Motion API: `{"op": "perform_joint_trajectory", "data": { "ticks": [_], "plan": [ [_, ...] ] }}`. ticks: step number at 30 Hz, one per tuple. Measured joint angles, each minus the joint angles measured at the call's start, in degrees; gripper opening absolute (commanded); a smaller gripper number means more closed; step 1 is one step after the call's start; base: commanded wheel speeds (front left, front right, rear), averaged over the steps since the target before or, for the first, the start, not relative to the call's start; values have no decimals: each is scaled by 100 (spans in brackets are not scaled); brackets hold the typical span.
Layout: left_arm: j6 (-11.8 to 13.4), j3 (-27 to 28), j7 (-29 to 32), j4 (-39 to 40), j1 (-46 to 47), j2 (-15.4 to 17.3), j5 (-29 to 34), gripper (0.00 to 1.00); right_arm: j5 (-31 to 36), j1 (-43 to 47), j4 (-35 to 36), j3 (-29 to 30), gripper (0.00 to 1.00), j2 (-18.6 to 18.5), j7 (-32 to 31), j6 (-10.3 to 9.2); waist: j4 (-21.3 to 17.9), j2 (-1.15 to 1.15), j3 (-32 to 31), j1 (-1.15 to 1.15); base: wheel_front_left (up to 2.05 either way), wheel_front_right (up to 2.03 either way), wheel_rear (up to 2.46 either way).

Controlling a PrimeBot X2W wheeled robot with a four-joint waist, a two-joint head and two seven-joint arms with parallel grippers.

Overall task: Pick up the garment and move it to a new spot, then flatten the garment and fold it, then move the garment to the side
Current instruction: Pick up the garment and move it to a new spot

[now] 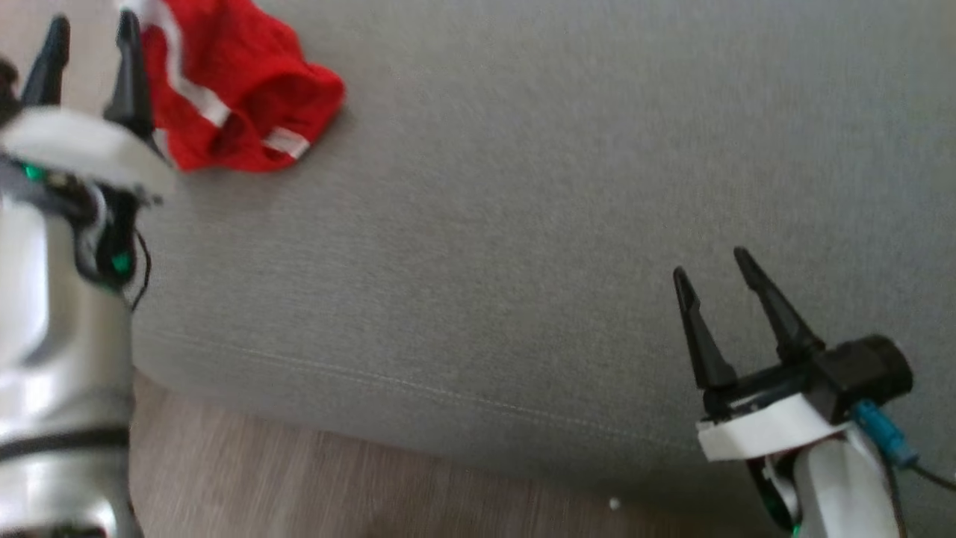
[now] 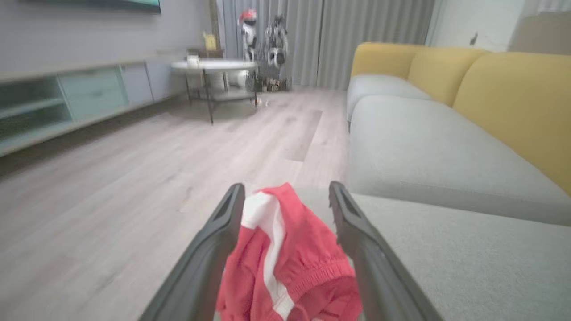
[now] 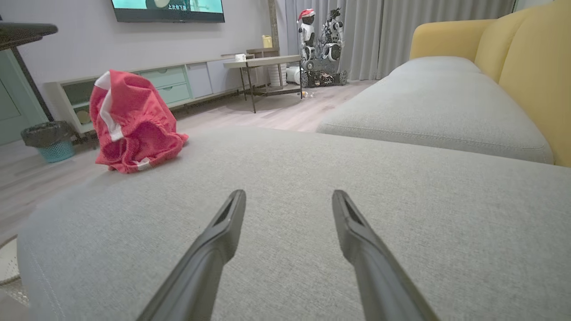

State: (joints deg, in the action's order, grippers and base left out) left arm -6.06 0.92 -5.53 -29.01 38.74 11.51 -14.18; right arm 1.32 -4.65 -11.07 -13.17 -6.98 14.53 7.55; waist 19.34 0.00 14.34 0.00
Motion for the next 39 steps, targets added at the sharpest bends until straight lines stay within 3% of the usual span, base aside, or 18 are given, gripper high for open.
{"op": "perform_joint_trajectory", "data": {
  "ticks": [7,12,17,18,19,25,30,39],
  "plan": [
    [-107,-32,633,-1826,1350,275,-608,100,22,-530,13,-177,100,-263,0,0,-300,0,778,1,0,0,0],
    [-102,-315,667,-2808,1825,678,-335,100,-126,-837,38,-426,100,-375,0,1,-609,0,1180,1,0,0,0],
    [-92,-383,508,-3580,1912,867,-261,100,-283,-861,60,-592,100,-455,0,0,-958,0,1420,1,0,0,0],
    [-97,-394,474,-3689,1911,878,-261,46,-313,-865,63,-595,100,-461,0,0,-1015,0,1459,1,0,0,0],
    [-102,-425,381,-3766,1909,882,-261,0,-335,-867,63,-593,100,-467,0,0,-1063,0,1492,1,0,0,0],
    [-126,-746,-436,-3706,1909,782,-478,0,-371,-867,38,-583,100,-460,0,0,-1157,0,1459,1,0,0,0],
    [-148,-1649,-705,-2863,1839,559,-1162,0,-446,-870,-101,-742,100,-327,0,0,-1128,0,1115,0,0,0,0],
    [-146,-3181,-827,-766,1379,1028,-2362,0,-521,-832,-230,-820,100,7,0,0,-1259,0,271,0,0,0,0]
  ]
}}
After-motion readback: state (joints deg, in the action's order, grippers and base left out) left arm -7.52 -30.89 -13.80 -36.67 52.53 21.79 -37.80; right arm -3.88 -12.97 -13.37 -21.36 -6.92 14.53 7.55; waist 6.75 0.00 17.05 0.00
